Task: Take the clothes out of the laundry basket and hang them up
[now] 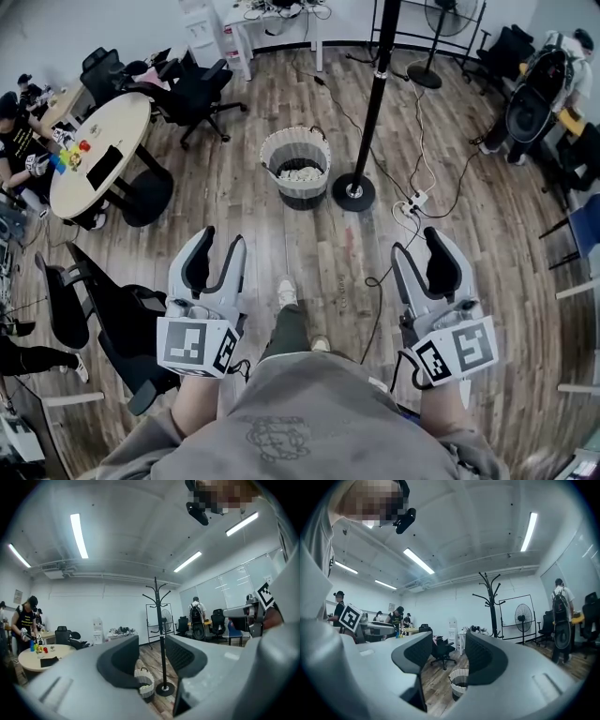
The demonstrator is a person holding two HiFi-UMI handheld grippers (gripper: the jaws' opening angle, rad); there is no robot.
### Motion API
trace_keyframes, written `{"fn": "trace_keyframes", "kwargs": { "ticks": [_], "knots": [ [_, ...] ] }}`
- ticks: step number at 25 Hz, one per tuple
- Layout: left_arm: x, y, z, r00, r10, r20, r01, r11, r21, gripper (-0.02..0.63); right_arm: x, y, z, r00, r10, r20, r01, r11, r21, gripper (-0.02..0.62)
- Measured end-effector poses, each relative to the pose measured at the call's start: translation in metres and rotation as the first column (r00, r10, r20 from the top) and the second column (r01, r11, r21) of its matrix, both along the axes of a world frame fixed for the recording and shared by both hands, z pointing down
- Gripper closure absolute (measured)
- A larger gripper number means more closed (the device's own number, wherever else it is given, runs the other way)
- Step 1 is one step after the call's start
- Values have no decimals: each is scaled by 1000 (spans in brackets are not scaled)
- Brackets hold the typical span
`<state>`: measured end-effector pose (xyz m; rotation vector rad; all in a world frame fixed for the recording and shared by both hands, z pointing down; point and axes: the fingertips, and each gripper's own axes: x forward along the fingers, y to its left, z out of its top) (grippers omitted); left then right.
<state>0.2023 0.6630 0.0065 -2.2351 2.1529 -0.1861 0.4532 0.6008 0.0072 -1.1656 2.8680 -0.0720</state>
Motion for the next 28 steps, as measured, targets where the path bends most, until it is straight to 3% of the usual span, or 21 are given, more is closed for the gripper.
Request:
{"fn": "trace_keyframes", "kwargs": {
  "ticks": [7,12,28],
  "knots": [
    [-27,-37,12,1000,-7,-15,6,1000,-17,434,-28,-35,13,999,-14,-40,13,1000,-28,365],
    [-51,-75,32,1000,11,-24,-12,997,-77,436,-56,-73,20,997,-24,-77,21,998,-52,364],
    [-190,-241,69,996,75,-53,-84,977,-198,442,-205,-236,76,979,-29,-200,-13,978,-207,357]
  ]
}}
